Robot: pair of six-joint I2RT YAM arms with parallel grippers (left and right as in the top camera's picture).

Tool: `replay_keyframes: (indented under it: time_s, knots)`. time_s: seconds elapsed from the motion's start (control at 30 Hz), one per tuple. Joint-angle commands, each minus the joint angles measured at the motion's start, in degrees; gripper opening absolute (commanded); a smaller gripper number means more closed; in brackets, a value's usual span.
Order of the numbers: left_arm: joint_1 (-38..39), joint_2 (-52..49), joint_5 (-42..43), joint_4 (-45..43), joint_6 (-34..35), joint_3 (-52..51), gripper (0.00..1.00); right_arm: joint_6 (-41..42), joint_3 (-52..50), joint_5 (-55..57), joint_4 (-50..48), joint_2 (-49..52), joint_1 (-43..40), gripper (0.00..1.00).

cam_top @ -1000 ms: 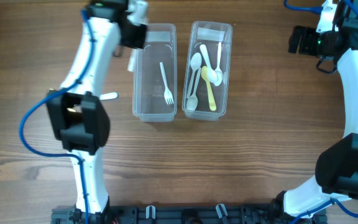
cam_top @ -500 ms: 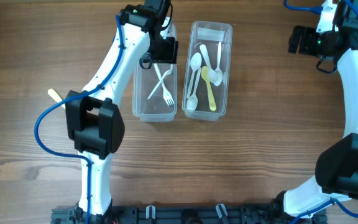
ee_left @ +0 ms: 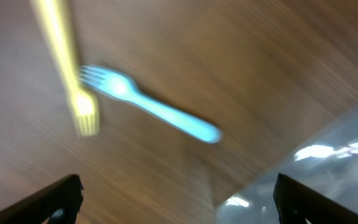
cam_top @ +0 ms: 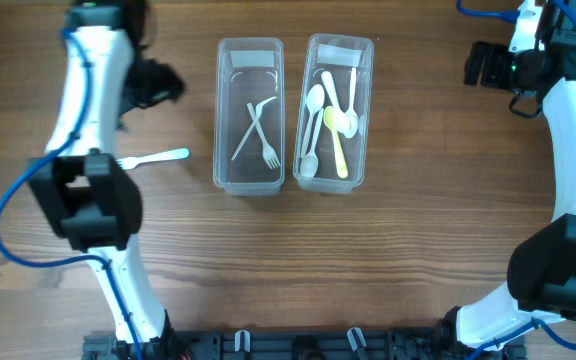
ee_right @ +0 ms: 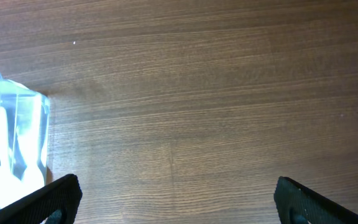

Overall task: Pack container
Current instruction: 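Move left gripper back and grasp the yellow fork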

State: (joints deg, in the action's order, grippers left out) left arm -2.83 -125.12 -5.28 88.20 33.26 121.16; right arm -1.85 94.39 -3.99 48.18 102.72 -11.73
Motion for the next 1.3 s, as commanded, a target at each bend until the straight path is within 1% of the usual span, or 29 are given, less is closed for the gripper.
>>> replay_keyframes:
  time_s: [0.0, 0.13, 0.3, 0.43, 0.47, 0.53, 0.73, 0.83, 0.87, 1.07, 1.13, 1.17, 1.23, 1.27]
  knots:
    - [-3.61, 2.12, -5.07, 0.72, 9.75, 0.44, 1.00, -1.03, 0.81, 0.59, -0.13, -1.25, 0.17, 1.00]
    - [-4.33, 2.12, -10.12, -0.52, 13.62, -1.97, 1.00, -1.01, 0.81, 0.59, -0.13, -1.25, 0.17, 1.00]
    - [-5.55, 2.12, -10.21, -4.94, 17.14, -8.76, 1.00, -1.01, 0.81, 0.59, -0.15, -1.25, 0.17, 1.00]
    - [-8.00, 2.12, -9.20, -9.09, 17.55, -14.01, 1.00, -1.03, 0.81, 0.59, -0.15, -1.25, 0.17, 1.00]
    - [-9.05, 2.12, -8.39, -10.73, 17.25, -15.34, 0.99, -1.01, 0.81, 0.59, -0.15, -1.25, 0.17, 1.00]
    - [-10.67, 2.12, -6.97, -14.08, 14.49, -16.96, 1.00, -1.01, 0.81, 0.59, -0.13, -1.25, 0.17, 1.00]
    - [-13.92, 2.12, -6.95, -20.09, 9.01, -19.71, 0.99, -1.03, 0.81, 0.59, -0.13, -1.25, 0.17, 0.99]
    - [-14.34, 2.12, -6.97, -24.35, 8.90, -22.77, 0.98, -1.03, 0.81, 0.59, -0.13, -1.25, 0.17, 1.00]
    - [-14.34, 2.12, -6.95, -27.26, 8.92, -25.42, 0.96, -1.03, 0.81, 0.59, -0.13, -1.25, 0.17, 0.99]
    - [-14.73, 2.12, -6.08, -34.97, 8.92, -33.62, 0.93, -1.03, 0.81, 0.59, -0.13, -1.25, 0.17, 1.00]
    - [-15.43, 2.12, -6.05, -36.87, 8.92, -35.74, 0.89, -1.01, 0.81, 0.59, -0.13, -1.25, 0.17, 1.00]
    - [-15.74, 2.10, -6.01, -37.70, 8.90, -36.65, 0.84, -1.03, 0.81, 0.59, -0.13, -1.25, 0.17, 1.00]
    - [-16.74, 2.10, -4.98, -39.01, 8.87, -38.45, 0.68, -1.03, 0.81, 0.59, -0.13, -1.25, 0.17, 1.00]
    - [-17.33, 2.10, -4.22, -38.95, 8.81, -38.97, 0.54, -1.03, 0.81, 0.59, -0.13, -1.25, 0.17, 1.00]
